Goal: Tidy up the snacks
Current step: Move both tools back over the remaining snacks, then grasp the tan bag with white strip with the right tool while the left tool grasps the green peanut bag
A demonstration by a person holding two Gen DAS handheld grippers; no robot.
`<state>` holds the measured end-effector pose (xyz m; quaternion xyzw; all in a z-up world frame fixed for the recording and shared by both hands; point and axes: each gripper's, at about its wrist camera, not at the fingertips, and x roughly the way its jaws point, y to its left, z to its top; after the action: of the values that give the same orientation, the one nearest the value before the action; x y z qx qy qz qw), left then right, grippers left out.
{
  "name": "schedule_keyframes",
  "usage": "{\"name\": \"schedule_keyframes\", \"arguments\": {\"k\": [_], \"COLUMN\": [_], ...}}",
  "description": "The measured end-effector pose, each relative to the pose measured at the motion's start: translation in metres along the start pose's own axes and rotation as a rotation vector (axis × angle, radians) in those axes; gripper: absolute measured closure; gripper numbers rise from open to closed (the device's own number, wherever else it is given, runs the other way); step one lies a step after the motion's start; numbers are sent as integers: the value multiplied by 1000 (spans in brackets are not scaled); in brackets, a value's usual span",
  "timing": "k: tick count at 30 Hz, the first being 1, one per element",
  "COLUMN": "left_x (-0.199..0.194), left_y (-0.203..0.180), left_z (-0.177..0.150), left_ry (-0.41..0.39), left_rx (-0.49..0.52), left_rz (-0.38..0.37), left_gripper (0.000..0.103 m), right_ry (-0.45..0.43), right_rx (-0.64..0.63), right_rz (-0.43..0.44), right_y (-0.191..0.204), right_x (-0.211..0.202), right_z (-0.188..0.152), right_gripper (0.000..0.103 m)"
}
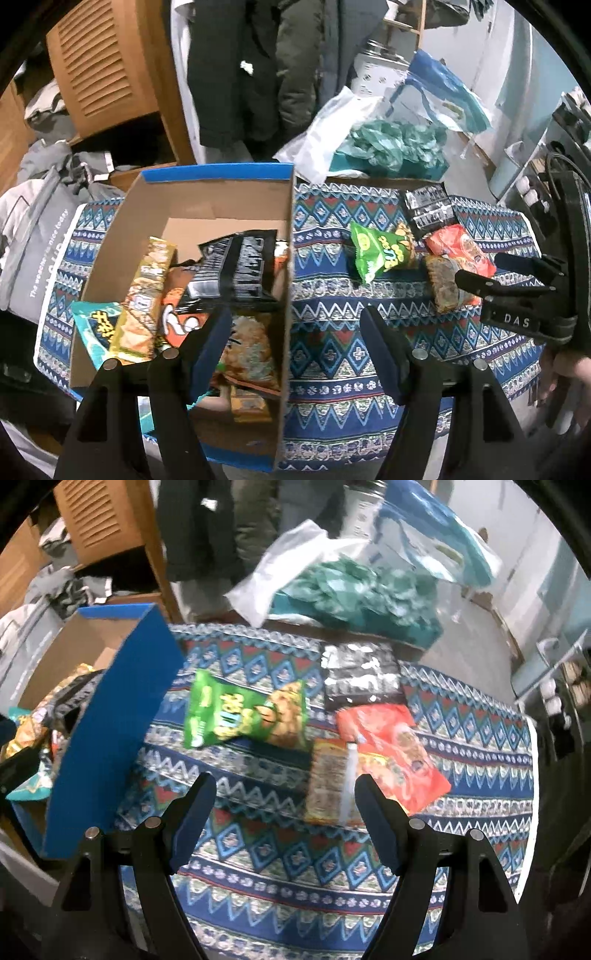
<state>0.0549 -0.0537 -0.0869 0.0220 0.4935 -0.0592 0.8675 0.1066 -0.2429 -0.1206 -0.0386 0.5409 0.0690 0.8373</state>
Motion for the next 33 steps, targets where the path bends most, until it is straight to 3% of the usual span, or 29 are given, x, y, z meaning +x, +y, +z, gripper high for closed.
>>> {"name": "schedule_keyframes", "arguments": {"k": [11, 21, 33], "left_x": [18, 48, 78], "left_y": [-30, -58, -73], "left_z": [3, 12, 33], "left_ry": [23, 56, 76], "left_rx": [44, 124, 169], "left_rz": [2, 19, -21], "left_gripper": [30, 30, 29], "right_ry": [30, 84, 153], "right_rx": [74, 133, 116], "right_rz": [-11, -15, -25], "right_y": [-40, -63, -58], "right_x": [17, 63, 110], "right_z": [-10, -10, -12], "right_gripper": [26, 26, 26]}}
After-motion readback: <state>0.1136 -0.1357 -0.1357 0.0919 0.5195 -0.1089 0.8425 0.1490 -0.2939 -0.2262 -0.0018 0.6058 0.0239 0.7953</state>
